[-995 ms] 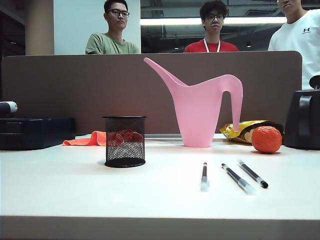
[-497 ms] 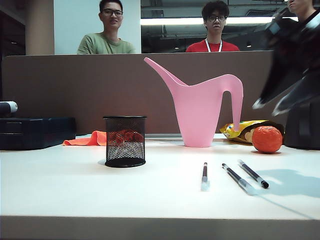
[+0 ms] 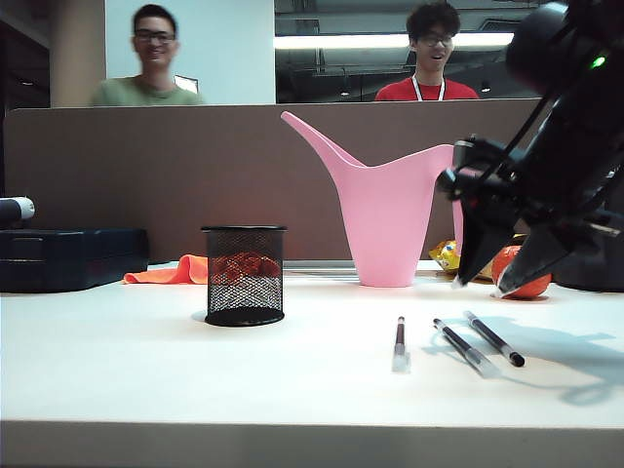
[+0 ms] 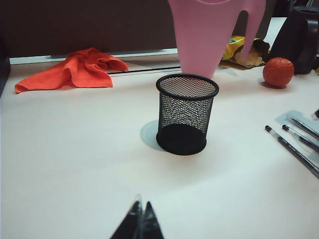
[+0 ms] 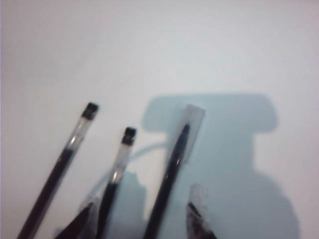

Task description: Pick up a few water-based pens and put them in the pen basket.

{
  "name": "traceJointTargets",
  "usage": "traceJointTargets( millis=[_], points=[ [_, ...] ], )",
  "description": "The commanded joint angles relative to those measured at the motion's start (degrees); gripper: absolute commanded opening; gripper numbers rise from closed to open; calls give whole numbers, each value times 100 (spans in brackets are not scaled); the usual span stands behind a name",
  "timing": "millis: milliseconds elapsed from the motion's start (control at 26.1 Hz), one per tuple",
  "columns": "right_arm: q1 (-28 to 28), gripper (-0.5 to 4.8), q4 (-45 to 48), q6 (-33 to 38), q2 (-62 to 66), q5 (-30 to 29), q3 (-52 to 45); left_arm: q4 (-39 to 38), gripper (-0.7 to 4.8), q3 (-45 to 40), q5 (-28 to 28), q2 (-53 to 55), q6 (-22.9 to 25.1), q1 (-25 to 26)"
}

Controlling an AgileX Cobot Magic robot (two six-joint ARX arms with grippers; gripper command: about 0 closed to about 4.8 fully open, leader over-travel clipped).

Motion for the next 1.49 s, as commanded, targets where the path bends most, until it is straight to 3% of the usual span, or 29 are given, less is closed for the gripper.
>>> traceJointTargets(
  millis=[38,612,689,880,1301,1492],
  points=[
    [26,226,22,-37,240,339,136,55,-4,24,35,4,2,7],
    [94,216,37,-39,787,562,164,55,-4,24,33,4,4,7],
    [127,171,35,-42,820,597,162,55,-4,24,33,7,4,7],
    [199,-11,22,-164,885,579,162,55,-4,24,31,4,4,7],
    [258,-9,160,-168,796,151,444,52,-4,24,15,4,4,7],
    [348,-9,1058,-164,389,-299,599,52,-4,24,15,4,2,9]
  ],
)
